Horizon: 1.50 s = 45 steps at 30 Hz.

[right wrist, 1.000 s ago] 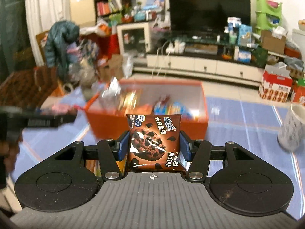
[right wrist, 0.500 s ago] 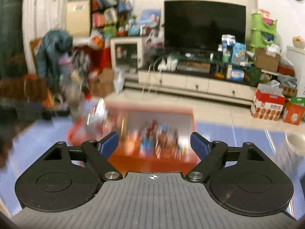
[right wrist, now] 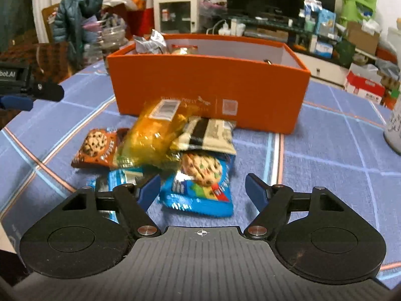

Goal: Organize snacks
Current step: 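Carry both packets over the orange box and open both tools to drop them, then grasp the yellow barcode bread packet with the left tool while the right grasps the blue cookie packet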

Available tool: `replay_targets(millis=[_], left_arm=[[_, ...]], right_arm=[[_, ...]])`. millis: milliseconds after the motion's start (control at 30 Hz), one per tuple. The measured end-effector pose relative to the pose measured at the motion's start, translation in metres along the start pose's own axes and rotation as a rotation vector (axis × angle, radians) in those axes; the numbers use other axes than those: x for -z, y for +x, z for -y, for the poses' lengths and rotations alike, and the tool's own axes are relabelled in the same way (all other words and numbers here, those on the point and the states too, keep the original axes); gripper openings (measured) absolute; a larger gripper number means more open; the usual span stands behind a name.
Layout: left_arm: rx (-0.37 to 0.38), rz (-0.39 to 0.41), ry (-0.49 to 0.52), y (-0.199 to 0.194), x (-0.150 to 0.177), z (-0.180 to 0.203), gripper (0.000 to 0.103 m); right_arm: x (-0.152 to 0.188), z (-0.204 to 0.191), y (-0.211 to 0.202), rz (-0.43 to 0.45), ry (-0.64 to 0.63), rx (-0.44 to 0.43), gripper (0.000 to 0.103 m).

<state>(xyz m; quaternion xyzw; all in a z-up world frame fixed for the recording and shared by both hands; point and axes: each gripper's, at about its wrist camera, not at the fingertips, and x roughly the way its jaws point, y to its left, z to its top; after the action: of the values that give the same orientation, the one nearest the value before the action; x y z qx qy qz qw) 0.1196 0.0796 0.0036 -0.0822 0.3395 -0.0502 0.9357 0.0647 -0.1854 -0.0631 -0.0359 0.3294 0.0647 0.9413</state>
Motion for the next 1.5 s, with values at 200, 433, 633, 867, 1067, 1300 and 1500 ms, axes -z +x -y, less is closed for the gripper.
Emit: replay_targets(millis=[200, 433, 633, 867, 1067, 1300, 1500], left_arm=[[0.019, -0.009, 0.035, 0.001, 0.002, 0.008, 0.093], [0.028, -0.026, 0.059, 0.008, 0.006, 0.018, 0.093], [0.036, -0.018, 0.083, 0.018, 0.006, 0.051, 0.093], [0.049, 0.007, 0.216, 0.034, 0.021, 0.105, 0.093], [0.084, -0.007, 0.170, 0.053, 0.016, 0.112, 0.093], [0.092, -0.046, 0.193, 0.070, 0.021, 0.130, 0.093], [0.020, -0.082, 0.240, 0.084, 0.028, 0.140, 0.091]], right_arm=[[-0.006, -0.003, 0.024, -0.047, 0.045, -0.009, 0.066], [-0.004, 0.004, 0.034, -0.094, 0.030, 0.016, 0.048], [0.006, 0.034, 0.020, -0.111, 0.079, 0.074, 0.048], [0.010, 0.041, 0.015, -0.111, 0.075, 0.067, 0.050], [0.010, 0.042, 0.016, -0.108, 0.063, 0.055, 0.057], [0.010, 0.044, 0.019, -0.101, 0.064, 0.058, 0.066], [0.009, 0.046, 0.022, -0.091, 0.066, 0.061, 0.066]])
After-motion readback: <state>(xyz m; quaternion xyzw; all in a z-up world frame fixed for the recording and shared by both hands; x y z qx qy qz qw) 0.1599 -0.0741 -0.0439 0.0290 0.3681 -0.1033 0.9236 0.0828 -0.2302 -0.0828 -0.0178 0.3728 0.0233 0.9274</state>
